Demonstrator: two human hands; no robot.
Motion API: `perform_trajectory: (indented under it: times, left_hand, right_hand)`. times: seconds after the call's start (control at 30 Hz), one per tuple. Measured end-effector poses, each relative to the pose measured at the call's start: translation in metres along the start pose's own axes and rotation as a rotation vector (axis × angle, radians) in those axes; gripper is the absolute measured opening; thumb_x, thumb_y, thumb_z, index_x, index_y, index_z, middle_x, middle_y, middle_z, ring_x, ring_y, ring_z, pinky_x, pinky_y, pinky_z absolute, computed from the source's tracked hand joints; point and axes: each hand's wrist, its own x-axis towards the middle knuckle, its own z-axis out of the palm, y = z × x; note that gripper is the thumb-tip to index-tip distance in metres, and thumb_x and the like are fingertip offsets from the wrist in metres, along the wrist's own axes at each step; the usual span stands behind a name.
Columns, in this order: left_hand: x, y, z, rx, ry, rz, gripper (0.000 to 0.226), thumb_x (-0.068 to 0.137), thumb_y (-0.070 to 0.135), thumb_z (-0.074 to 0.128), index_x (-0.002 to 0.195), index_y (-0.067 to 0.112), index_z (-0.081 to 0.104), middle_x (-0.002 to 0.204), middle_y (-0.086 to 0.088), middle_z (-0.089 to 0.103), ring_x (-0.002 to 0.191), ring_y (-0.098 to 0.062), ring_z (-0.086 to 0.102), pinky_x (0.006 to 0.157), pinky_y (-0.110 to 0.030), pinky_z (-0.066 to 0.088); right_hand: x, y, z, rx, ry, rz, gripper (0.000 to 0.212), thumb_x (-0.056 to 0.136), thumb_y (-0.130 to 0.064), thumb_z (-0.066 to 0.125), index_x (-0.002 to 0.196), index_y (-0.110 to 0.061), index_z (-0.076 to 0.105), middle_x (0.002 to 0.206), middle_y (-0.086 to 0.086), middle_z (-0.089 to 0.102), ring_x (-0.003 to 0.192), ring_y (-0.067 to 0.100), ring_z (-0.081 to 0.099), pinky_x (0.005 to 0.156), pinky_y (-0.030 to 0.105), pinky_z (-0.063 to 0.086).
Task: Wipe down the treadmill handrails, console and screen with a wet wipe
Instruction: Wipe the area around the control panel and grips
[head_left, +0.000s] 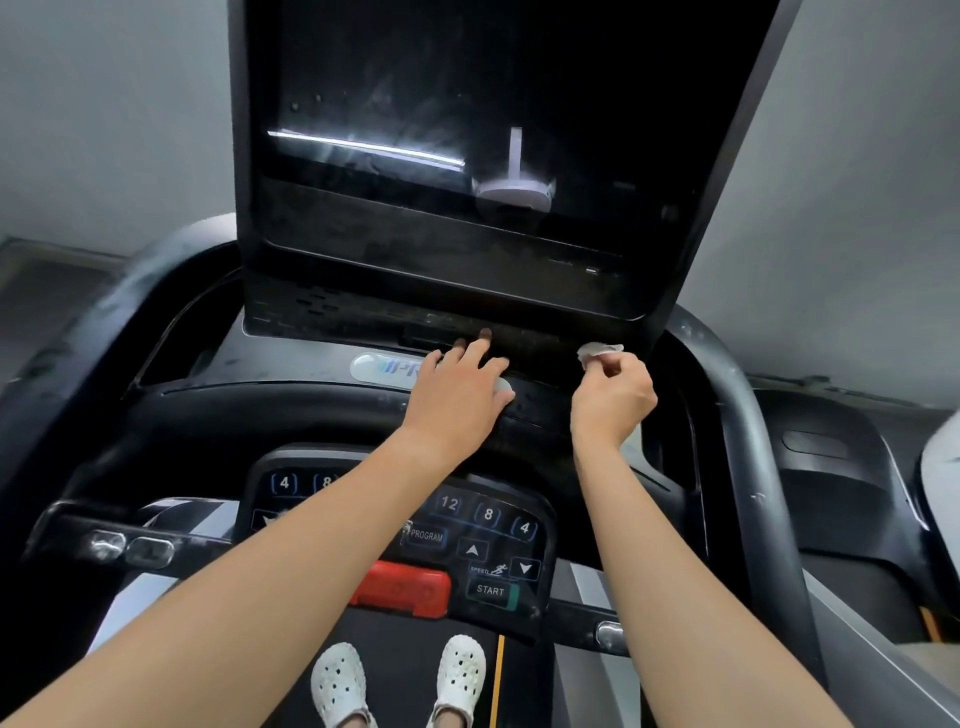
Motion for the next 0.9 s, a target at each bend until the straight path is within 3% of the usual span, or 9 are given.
perform_trajectory:
  times: [0.07,0.2,0.3,0.47,0.7,0.9]
  left_hand:
    - [0.0,0.0,0.0,-0.006,0.009,-0.003,0.047,0.108,0.045,0.042,0.151,0.028,0.047,0.165,-0.003,0.033,0.151,-0.026,0.034,0.124,-0.045,0.023]
    - [0.0,0.0,-0.001,0.001,0.019,0.008,0.046,0.108,0.045,0.043,0.15,0.027,0.049,0.164,-0.005,0.036,0.149,-0.027,0.036,0.122,-0.046,0.026]
    - [0.0,0.001,-0.001,-0.001,0.019,0.01,0.046,0.108,0.045,0.043,0.15,0.028,0.05,0.163,-0.004,0.036,0.149,-0.027,0.036,0.122,-0.046,0.026]
    - [0.002,-0.001,0.002,-0.008,0.019,0.007,0.045,0.108,0.044,0.043,0.15,0.029,0.05,0.164,-0.003,0.035,0.149,-0.027,0.034,0.123,-0.046,0.024]
    - [0.002,-0.001,-0.003,-0.014,0.025,0.012,0.044,0.106,0.046,0.046,0.146,0.029,0.055,0.161,-0.004,0.039,0.146,-0.027,0.038,0.121,-0.045,0.028]
    - [0.002,-0.001,-0.003,0.014,0.021,0.014,0.046,0.107,0.047,0.044,0.149,0.03,0.052,0.162,-0.003,0.037,0.145,-0.028,0.039,0.12,-0.044,0.03]
  right_hand:
    - [-0.006,-0.005,0.007,-0.026,-0.088,-0.11,0.016,0.09,-0.006,0.067,0.078,-0.016,0.071,0.084,-0.001,0.068,0.08,0.016,0.064,0.071,0.014,0.046]
    - [-0.011,-0.011,0.01,-0.149,-0.29,-0.339,0.012,0.093,-0.008,0.067,0.086,-0.013,0.076,0.088,-0.005,0.067,0.08,0.008,0.06,0.072,0.011,0.041]
    - [0.0,-0.004,-0.004,-0.209,-0.34,-0.332,0.012,0.092,-0.011,0.068,0.089,-0.016,0.078,0.09,-0.005,0.067,0.085,0.009,0.06,0.074,0.014,0.04]
    - [-0.003,0.011,-0.017,-0.217,-0.258,-0.188,0.014,0.094,-0.015,0.067,0.09,-0.018,0.079,0.09,-0.002,0.069,0.088,0.016,0.064,0.077,0.02,0.041]
    - [-0.01,-0.007,0.001,-0.26,-0.449,-0.413,0.012,0.093,-0.014,0.069,0.096,-0.018,0.079,0.099,-0.007,0.07,0.092,0.008,0.061,0.087,0.022,0.045]
    - [0.01,0.014,-0.031,-0.319,-0.438,-0.408,0.011,0.093,-0.011,0.07,0.095,-0.018,0.078,0.093,-0.007,0.067,0.087,0.011,0.063,0.082,0.019,0.045]
